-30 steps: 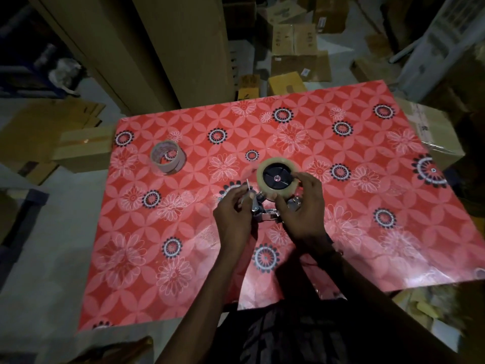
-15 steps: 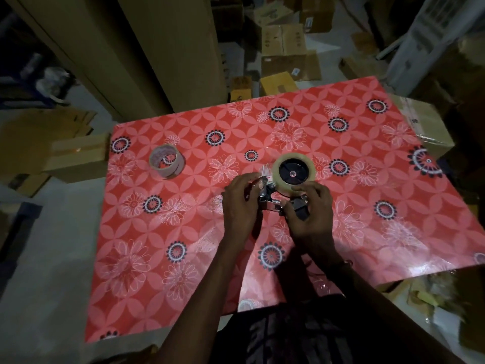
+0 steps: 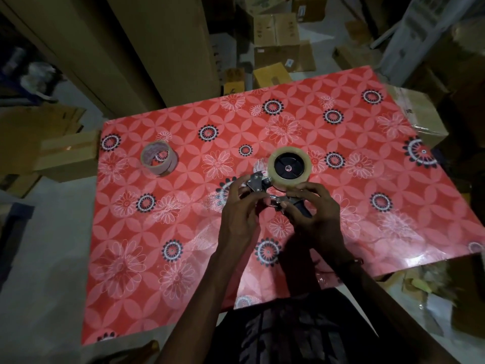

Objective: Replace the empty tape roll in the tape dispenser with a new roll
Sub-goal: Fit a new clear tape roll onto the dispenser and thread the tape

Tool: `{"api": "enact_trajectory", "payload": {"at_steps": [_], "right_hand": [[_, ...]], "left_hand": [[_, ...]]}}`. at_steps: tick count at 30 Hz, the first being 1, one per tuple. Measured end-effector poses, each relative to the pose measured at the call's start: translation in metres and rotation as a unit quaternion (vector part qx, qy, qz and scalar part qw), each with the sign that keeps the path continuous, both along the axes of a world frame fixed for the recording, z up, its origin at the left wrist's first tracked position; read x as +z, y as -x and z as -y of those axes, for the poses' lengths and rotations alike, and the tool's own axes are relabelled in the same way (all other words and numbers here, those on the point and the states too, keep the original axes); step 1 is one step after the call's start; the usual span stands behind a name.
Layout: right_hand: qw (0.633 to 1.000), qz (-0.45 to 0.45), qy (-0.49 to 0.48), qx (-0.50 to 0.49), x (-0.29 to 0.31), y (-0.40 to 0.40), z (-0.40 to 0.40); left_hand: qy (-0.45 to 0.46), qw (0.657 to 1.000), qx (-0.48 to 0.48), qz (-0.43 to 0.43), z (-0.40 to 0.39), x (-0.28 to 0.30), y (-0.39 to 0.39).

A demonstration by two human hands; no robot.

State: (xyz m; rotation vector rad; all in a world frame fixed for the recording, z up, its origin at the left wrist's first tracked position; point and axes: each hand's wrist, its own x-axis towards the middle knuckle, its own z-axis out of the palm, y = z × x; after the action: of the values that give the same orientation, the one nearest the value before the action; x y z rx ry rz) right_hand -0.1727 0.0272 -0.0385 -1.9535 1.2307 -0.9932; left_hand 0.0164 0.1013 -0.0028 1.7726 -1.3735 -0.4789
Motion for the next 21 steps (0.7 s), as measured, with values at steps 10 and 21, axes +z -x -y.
{"api": "enact_trajectory", "payload": {"at_steps": [10,21], "right_hand": [[1.0,0.021,-0.001,0.013,-0.004,-0.002,0.0],[0.999,-0.031,-0.011,-0.002,0.014,-0.002,0.053]], "left_hand": [[-0.022,0.995,0.089,-0.046,0.005,0.01,0.016],[0.004,0.989,0.116,-0.093,0.014,-0.006,0.005]]}}
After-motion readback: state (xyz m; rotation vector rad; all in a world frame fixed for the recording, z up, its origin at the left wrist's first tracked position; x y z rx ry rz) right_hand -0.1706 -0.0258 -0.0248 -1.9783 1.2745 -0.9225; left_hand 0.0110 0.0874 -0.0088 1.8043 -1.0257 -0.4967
